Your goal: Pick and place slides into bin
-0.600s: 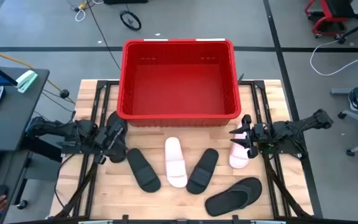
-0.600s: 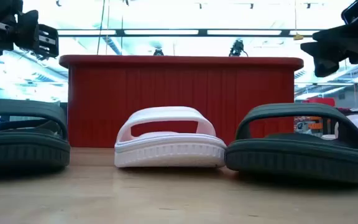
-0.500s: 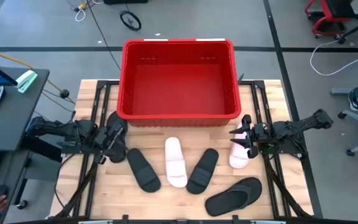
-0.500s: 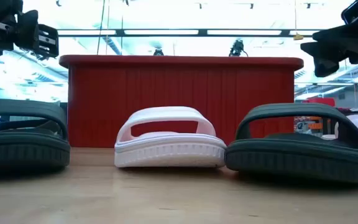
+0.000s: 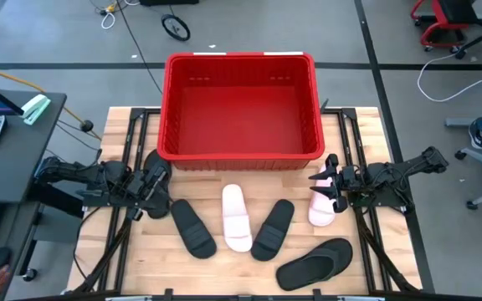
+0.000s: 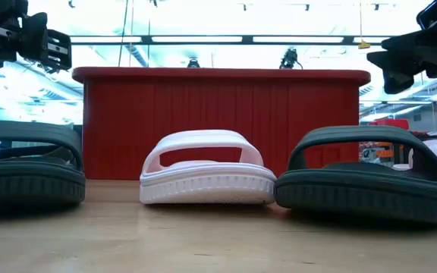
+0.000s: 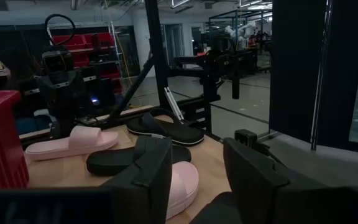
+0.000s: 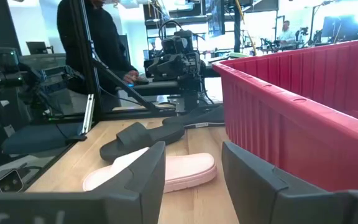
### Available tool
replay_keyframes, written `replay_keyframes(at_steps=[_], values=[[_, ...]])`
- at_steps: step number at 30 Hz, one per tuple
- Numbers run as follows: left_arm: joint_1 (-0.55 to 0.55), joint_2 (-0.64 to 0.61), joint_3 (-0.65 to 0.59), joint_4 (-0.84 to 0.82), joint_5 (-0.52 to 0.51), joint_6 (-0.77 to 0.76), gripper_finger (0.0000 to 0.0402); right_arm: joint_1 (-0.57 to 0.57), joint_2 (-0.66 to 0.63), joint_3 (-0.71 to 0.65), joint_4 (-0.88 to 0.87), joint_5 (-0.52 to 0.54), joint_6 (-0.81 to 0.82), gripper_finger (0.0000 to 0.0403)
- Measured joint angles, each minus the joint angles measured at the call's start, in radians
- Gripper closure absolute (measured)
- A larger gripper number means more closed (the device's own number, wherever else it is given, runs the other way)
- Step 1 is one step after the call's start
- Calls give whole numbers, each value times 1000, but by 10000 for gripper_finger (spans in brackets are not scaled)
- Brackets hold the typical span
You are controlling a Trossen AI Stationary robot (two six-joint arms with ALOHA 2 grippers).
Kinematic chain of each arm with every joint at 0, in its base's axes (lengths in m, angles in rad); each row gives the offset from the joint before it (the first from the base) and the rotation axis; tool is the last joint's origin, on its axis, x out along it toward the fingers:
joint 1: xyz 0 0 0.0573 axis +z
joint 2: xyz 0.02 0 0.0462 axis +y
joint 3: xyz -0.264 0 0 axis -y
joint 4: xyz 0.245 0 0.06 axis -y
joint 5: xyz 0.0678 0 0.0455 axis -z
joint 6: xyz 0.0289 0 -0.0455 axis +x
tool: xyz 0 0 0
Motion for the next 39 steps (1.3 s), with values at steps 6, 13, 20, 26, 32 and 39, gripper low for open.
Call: replay_keyframes(at_steps=[6,13,20,26,32,39], values=[[0,0,0,0,0,0,252,0,0,0,0,0,0,239],[0,0,0,0,0,0,259,0,0,0,0,0,0,239],[0,0,0,0,0,0,252,0,0,0,0,0,0,239],[0,0,0,0,0,0,250,0,0,0,0,0,0,239],[0,0,0,0,0,0,258,0,0,0,0,0,0,239],[0,0,0,0,0,0,254,0,0,0,0,0,0,239]])
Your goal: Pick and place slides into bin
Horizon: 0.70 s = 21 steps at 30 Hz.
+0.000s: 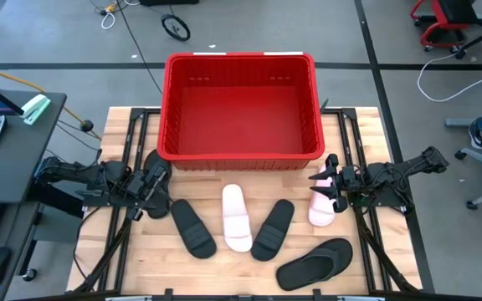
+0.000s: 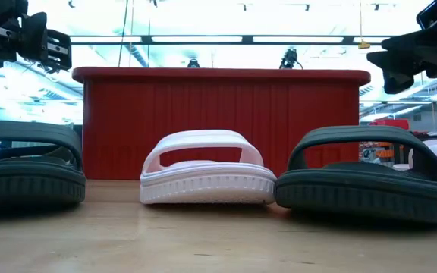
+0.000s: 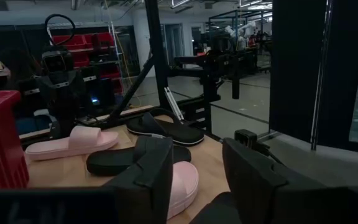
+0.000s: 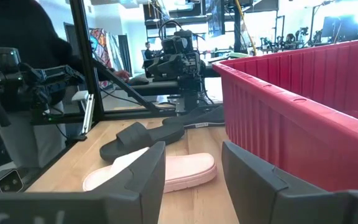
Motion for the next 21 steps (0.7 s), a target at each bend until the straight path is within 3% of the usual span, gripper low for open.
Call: replay_keyframes(at_steps=[21], values=[[0,0,0,0,0,0,260,0,0,0,0,0,0,239]])
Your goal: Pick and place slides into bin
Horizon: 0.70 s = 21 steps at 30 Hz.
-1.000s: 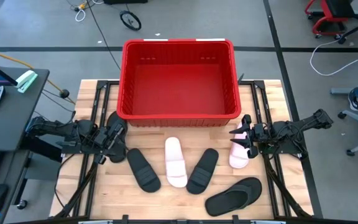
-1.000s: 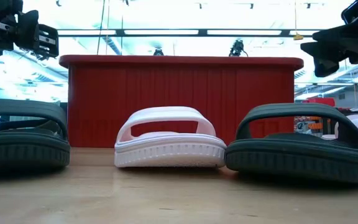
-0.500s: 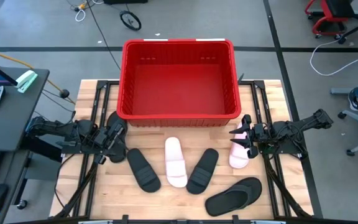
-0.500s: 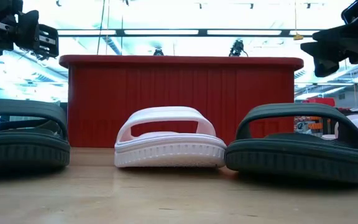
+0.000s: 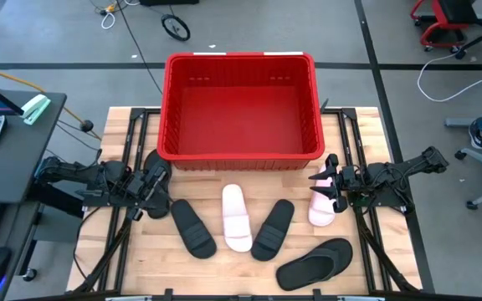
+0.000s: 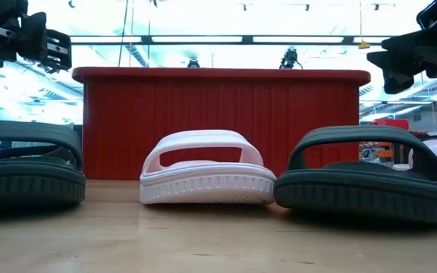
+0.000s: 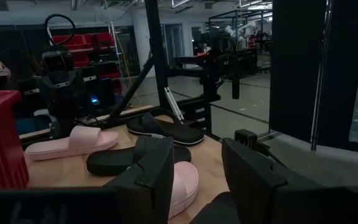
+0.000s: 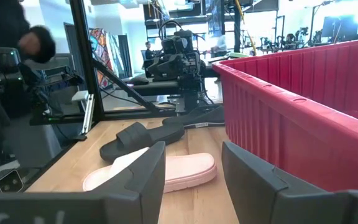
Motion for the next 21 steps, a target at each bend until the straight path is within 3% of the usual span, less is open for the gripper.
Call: replay_keyframes(at_steps=[12,17,21], values=[[0,0,0,0,0,2,249,0,0,0,0,0,0,239],[0,0,0,8,-37,214,255,0,0,0,0,0,0,239],[0,0,0,12,-37,281,259,0,0,0,0,0,0,239]])
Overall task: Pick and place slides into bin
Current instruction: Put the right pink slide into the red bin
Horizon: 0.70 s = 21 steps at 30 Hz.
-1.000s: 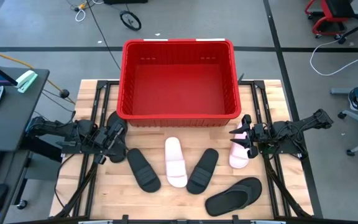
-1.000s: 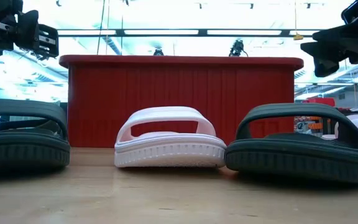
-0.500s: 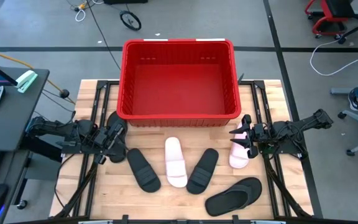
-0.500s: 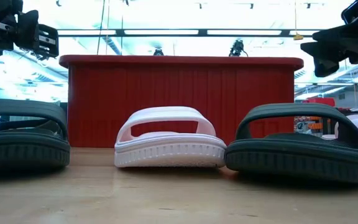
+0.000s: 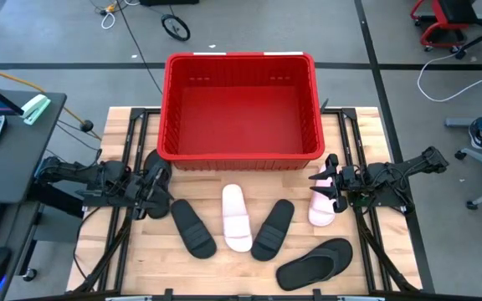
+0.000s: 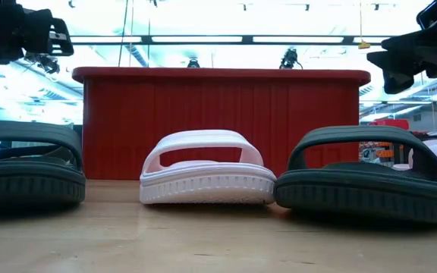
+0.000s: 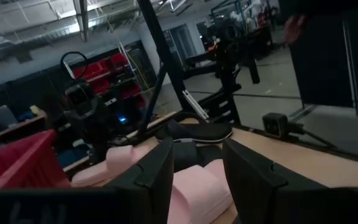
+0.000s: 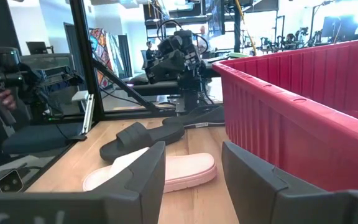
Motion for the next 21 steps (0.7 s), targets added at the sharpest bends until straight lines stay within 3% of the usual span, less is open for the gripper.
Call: replay_keyframes(at_steps=[4,13,21], values=[[0,0,0,12,1,-53,262,0,0,0,0,0,0,239],[-1,1,20,287,-1,-701,250,-1,3,14,-4,23,-2,239],[-1,0,76,381,0,-728,253,-1,5,23,-12,23,-114,239]])
